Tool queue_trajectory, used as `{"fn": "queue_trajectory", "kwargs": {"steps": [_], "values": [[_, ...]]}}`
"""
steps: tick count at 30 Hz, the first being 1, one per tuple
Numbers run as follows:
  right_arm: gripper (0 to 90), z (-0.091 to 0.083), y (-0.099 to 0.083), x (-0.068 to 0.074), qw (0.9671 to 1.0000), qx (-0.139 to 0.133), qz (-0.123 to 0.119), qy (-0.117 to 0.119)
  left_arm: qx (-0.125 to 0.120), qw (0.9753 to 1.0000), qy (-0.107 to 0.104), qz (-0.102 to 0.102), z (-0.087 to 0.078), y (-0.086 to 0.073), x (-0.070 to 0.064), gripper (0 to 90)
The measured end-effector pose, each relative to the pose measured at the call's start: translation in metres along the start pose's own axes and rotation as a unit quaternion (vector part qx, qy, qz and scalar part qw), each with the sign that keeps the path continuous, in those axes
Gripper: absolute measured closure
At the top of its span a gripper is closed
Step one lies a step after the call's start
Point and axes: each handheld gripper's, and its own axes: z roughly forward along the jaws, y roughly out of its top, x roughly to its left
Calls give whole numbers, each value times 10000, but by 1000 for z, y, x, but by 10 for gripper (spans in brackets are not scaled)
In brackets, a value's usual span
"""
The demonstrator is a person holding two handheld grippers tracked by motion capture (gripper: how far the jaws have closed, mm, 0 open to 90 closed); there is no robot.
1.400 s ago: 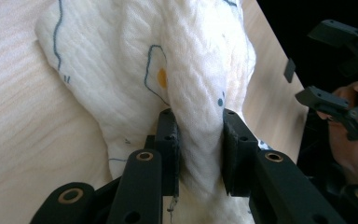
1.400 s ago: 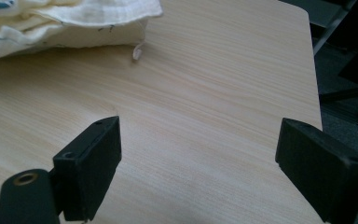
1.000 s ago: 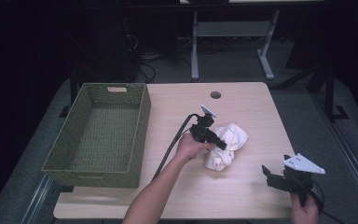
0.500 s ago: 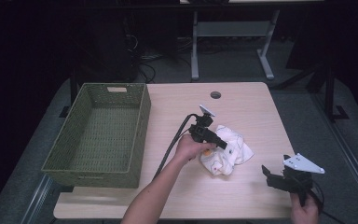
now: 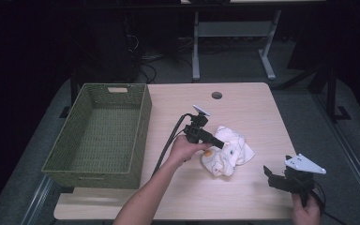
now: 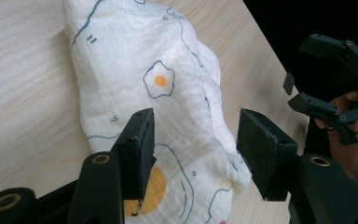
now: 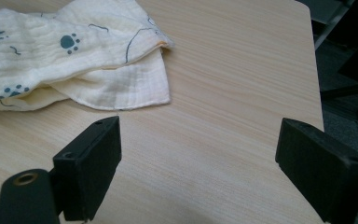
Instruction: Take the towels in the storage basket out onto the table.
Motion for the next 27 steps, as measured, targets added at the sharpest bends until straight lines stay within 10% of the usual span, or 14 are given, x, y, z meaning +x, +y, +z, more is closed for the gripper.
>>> {"fn": "queue_trajectory", "kwargs": {"steps": [27], "values": [[139, 1, 0, -3, 10000, 21, 23, -46, -349, 9987, 73, 357, -41, -29, -7, 258]]}}
